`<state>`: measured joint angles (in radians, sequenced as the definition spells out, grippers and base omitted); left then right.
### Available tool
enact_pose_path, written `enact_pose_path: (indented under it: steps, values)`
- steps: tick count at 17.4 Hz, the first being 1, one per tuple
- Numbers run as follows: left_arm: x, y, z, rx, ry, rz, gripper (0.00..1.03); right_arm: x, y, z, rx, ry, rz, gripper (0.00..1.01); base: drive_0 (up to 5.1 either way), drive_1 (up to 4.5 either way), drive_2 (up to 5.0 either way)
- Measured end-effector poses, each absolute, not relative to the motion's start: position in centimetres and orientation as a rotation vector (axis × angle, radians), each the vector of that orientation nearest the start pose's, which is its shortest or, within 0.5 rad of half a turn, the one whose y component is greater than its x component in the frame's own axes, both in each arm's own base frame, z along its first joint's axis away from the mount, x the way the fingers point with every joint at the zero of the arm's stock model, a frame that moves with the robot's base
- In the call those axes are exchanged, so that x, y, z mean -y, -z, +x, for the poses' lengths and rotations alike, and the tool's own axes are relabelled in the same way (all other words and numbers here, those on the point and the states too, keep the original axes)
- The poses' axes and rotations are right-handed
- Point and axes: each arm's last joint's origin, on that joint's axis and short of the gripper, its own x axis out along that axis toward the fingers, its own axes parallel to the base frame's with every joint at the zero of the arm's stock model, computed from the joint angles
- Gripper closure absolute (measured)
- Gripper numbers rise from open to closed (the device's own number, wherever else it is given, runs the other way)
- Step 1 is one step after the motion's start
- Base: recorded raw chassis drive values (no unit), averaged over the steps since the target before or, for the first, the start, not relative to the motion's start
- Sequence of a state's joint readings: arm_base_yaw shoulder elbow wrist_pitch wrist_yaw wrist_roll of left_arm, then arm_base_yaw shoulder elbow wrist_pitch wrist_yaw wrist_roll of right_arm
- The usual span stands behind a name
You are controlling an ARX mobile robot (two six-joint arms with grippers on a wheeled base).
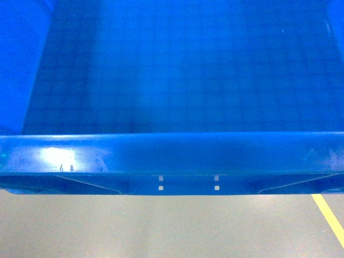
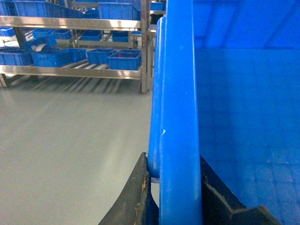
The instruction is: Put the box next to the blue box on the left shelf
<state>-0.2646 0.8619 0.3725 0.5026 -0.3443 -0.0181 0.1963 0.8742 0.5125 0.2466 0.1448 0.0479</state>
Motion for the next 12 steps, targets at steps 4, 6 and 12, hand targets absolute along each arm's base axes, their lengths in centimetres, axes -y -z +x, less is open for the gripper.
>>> enact_pose_path:
  steps: [4,6,12]
  values:
    - [3.96,-24.27,18.37,0.011,-0.080,-0.021,0.86,-3.43,-26.40,19.40,-0.117,-0.049,0.028,0.80,0.1,4.31,-4.1]
    - [3.96,-24.26,18.37,0.011,-0.080,-0.021,0.86,-3.43,-26.39,19.39,-0.118,-0.049,0.028,0.80,0.1,4.34,-4.1]
    - [3.96,-24.28,18.38,0.013,-0.080,-0.022,0.86,-3.43,-26.42,19.39,-0.115,-0.049,0.028,0.80,0.0,4.27,-4.2]
